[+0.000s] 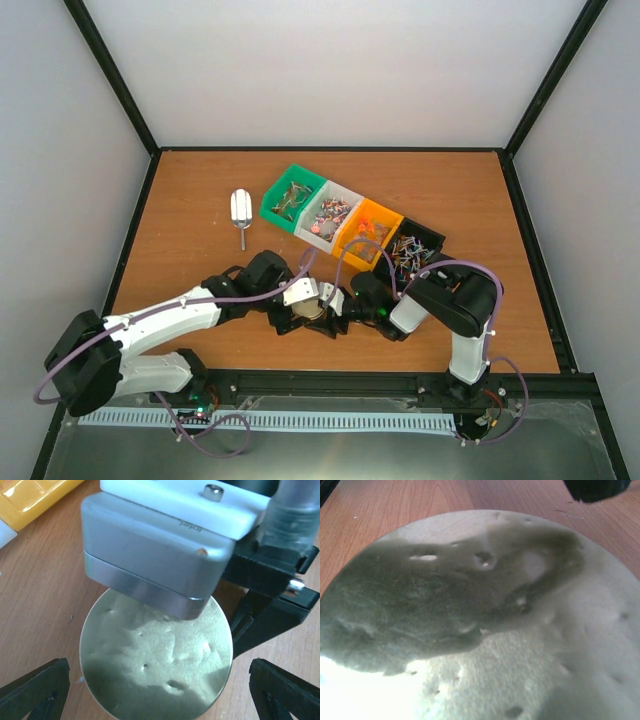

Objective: Pack the candies

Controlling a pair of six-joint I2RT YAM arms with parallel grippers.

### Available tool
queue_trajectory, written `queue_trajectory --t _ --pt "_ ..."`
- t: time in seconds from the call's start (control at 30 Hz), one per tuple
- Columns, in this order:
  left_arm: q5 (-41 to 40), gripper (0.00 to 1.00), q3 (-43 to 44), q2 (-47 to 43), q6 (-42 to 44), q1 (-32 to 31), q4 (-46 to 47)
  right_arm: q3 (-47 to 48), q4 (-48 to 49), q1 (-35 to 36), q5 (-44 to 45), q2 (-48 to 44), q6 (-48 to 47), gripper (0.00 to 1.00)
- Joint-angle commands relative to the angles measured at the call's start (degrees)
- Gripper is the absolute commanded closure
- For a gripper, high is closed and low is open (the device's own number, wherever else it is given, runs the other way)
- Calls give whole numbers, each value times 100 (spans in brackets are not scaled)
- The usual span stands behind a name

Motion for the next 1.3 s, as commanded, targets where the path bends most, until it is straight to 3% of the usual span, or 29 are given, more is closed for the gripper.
queue_trajectory --t 0.0,0.63,0.8,1.07,1.27 --pt "212 0 187 210 -313 -30 344 -54 -411 74 69 110 46 55" --pt "-84 4 323 591 -748 -28 571 -15 -452 74 80 111 39 55" --pt "96 15 353 582 -604 -28 461 -38 -456 71 73 106 -6 56" --pt "763 28 423 669 634 145 -149 -88 -448 74 -115 98 -152 56" --pt "1339 33 642 929 2705 282 -1181 -124 -461 69 -281 68 -305 57"
